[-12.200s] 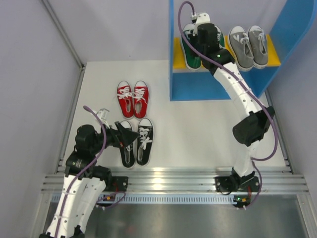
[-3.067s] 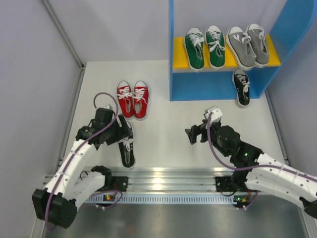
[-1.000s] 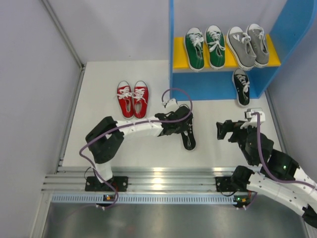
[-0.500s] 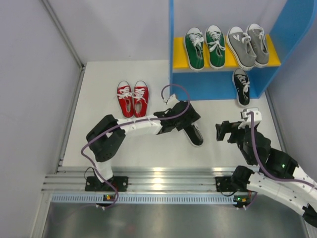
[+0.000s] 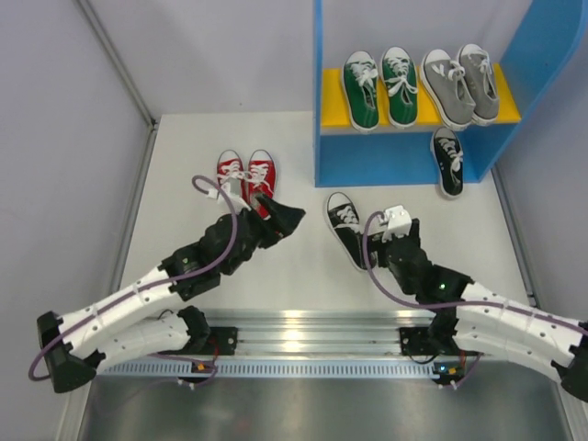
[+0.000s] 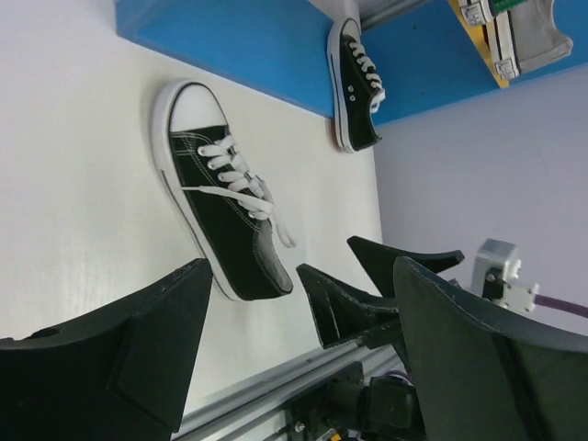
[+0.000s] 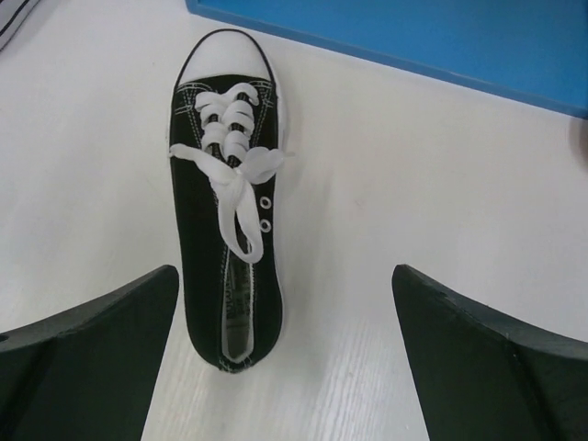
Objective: Place and organize the shoes onto the shoe shelf
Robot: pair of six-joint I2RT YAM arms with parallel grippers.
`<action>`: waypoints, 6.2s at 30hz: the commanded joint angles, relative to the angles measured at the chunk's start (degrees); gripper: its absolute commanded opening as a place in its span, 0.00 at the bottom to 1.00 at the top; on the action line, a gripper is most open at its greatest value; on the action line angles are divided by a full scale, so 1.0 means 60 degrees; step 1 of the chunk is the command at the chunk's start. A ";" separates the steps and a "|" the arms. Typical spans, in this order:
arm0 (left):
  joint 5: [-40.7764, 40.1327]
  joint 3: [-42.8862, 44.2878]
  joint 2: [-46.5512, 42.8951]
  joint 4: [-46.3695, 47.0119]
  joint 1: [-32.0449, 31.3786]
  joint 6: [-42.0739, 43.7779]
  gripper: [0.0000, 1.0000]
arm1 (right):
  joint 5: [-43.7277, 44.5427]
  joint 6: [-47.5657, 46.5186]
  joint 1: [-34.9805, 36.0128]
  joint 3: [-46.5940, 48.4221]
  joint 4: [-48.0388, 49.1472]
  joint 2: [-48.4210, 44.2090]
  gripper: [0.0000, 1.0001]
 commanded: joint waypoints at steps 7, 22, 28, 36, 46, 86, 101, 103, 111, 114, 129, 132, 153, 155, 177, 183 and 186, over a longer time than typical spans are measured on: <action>-0.1307 -0.1333 -0.2436 -0.2394 -0.0010 0.0645 0.85 | -0.5253 -0.0580 -0.3298 -0.1275 0.6105 0.1976 0.99; -0.1497 -0.2081 -0.3493 -0.2791 -0.0010 0.0557 0.85 | -0.7556 -0.1502 -0.4047 -0.1833 0.8011 0.3733 0.97; -0.1541 -0.2169 -0.3405 -0.2790 -0.0010 0.0483 0.85 | -0.7352 -0.1328 -0.4047 -0.1805 0.9505 0.5198 0.93; -0.1570 -0.2140 -0.3507 -0.2820 -0.0010 0.0542 0.85 | -0.5347 -0.1078 -0.3244 -0.2212 1.2691 0.7190 0.84; -0.1497 -0.2067 -0.3390 -0.2893 -0.0010 0.0572 0.85 | -0.2591 -0.0961 -0.1485 -0.2756 1.6886 1.0384 0.64; -0.1570 -0.2286 -0.4063 -0.2952 -0.0010 0.0762 0.84 | -0.3687 -0.1342 -0.7210 0.0364 0.5886 0.2854 0.00; -0.1555 -0.2111 -0.4430 -0.3302 -0.0010 0.0850 0.84 | -0.5680 -0.0683 -0.8895 0.1550 1.0939 0.7952 0.00; -0.1614 -0.2052 -0.4445 -0.3420 -0.0010 0.0835 0.84 | -0.5885 -0.0566 -0.9085 0.1638 1.1599 0.8449 0.00; -0.1731 -0.2009 -0.4342 -0.3508 -0.0010 0.0835 0.84 | -0.6369 -0.0463 -0.9628 0.2999 1.1879 0.9944 0.00; -0.1731 -0.1994 -0.4298 -0.3523 0.0004 0.0835 0.84 | -0.6354 -0.0390 -0.9716 0.3600 1.1908 1.0560 0.00; -0.1951 -0.1818 -0.3990 -0.3611 -0.0010 0.0850 0.84 | -0.6063 -0.0477 -0.9848 0.5257 1.0268 1.1675 0.00; -0.1937 -0.1832 -0.3961 -0.3596 -0.0010 0.0835 0.84 | -0.5813 -0.0565 -0.9848 0.4978 1.0137 1.1441 0.00; -0.1878 -0.1876 -0.4620 -0.3962 -0.0010 0.0660 0.83 | -0.6002 -0.0477 -0.9877 0.5243 0.8978 1.1353 0.41; -0.1849 -0.1891 -0.4649 -0.3963 -0.0010 0.0660 0.83 | -0.6017 -0.0521 -0.9878 0.4935 0.9314 1.1075 0.43; -0.1775 -0.1731 -0.4914 -0.3992 -0.0010 0.1054 0.86 | -0.5051 -0.0375 -0.8667 0.0894 0.7621 0.4406 0.54; -0.2199 -0.1481 -0.4606 -0.3992 -0.0010 0.1435 0.91 | -0.4905 -0.0712 -0.6135 -0.0031 0.4398 -0.0065 0.58; -0.2215 -0.1422 -0.4197 -0.3904 -0.0010 0.1582 0.92 | -0.4656 -0.0580 -0.4597 -0.0046 0.3224 -0.1168 0.63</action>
